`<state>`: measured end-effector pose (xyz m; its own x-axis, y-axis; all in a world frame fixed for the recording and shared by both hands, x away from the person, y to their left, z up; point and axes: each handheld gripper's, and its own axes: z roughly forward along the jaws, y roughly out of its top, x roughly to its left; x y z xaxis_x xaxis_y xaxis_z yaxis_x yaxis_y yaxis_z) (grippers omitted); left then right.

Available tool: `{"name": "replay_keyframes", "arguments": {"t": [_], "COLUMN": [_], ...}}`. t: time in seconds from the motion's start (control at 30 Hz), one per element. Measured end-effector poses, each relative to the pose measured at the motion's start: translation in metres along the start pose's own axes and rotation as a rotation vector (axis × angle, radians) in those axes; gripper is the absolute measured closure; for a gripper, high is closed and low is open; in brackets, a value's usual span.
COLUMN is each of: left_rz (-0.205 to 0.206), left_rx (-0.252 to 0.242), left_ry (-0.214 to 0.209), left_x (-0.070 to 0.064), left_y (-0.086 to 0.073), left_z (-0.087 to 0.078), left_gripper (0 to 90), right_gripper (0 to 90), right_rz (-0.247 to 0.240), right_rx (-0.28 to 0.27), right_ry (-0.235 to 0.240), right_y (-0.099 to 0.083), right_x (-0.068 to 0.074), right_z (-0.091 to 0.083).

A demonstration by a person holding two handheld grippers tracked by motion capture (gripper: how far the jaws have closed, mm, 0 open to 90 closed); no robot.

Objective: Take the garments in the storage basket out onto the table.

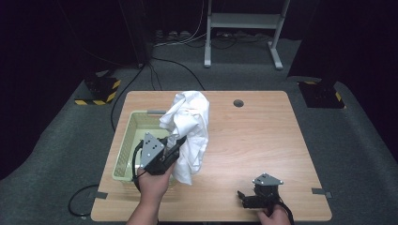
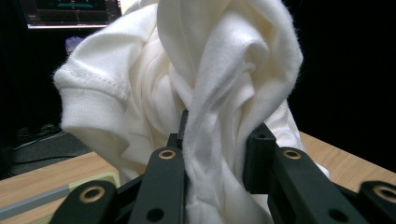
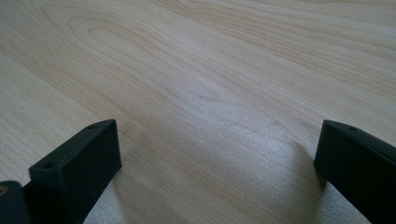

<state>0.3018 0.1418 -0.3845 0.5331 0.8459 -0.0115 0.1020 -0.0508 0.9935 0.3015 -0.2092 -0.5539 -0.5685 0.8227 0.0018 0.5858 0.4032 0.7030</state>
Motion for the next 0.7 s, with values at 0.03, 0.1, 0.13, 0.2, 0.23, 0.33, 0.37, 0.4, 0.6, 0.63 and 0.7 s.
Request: {"name": "replay_keyframes", "arguments": {"t": [0.03, 0.1, 0.13, 0.2, 0.23, 0.33, 0.37, 0.4, 0.6, 0.63, 0.7], "left_rz": [0.002, 0.004, 0.006, 0.005, 0.003, 0.005, 0.005, 0.005, 0.005, 0.007, 0.006], "left_rx": [0.001, 0.003, 0.004, 0.004, 0.004, 0.004, 0.005, 0.007, 0.019, 0.022, 0.023], "left_ry": [-0.002, -0.005, -0.007, -0.011, -0.013, -0.022, -0.023, -0.025, -0.041, -0.042, -0.045], "left_x": [-0.001, -0.002, -0.003, -0.005, -0.006, -0.009, -0.01, -0.011, -0.017, -0.018, -0.02], "left_y": [0.0, 0.001, 0.002, 0.003, 0.004, 0.005, 0.005, 0.006, 0.005, 0.005, 0.005], "left_z": [0.001, 0.002, 0.004, 0.006, 0.007, 0.01, 0.012, 0.013, 0.022, 0.023, 0.025], "left_gripper": [73.5, 73.5, 73.6, 73.6, 73.6, 73.6, 73.6, 73.6, 73.6, 73.6, 73.6], "right_gripper": [0.0, 0.0, 0.0, 0.0, 0.0, 0.0, 0.0, 0.0, 0.0, 0.0, 0.0], "right_rz": [0.001, 0.004, 0.006, 0.007, 0.008, 0.007, 0.004, 0.003, -0.004, -0.006, -0.009], "right_rx": [0.0, -0.002, 0.0, -0.002, -0.001, 0.0, 0.0, 0.0, 0.005, 0.006, 0.007], "right_ry": [0.001, 0.004, 0.004, 0.006, 0.006, 0.005, 0.003, 0.003, -0.005, -0.006, -0.007], "right_y": [0.0, 0.0, 0.0, 0.0, 0.0, 0.0, 0.0, 0.0, 0.0, 0.0, 0.001], "right_x": [0.0, 0.0, 0.0, -0.001, -0.001, 0.0, 0.0, 0.0, 0.001, 0.001, 0.001], "right_z": [0.0, 0.0, 0.0, 0.0, 0.0, 0.0, 0.0, 0.0, 0.0, 0.0, 0.001]}}
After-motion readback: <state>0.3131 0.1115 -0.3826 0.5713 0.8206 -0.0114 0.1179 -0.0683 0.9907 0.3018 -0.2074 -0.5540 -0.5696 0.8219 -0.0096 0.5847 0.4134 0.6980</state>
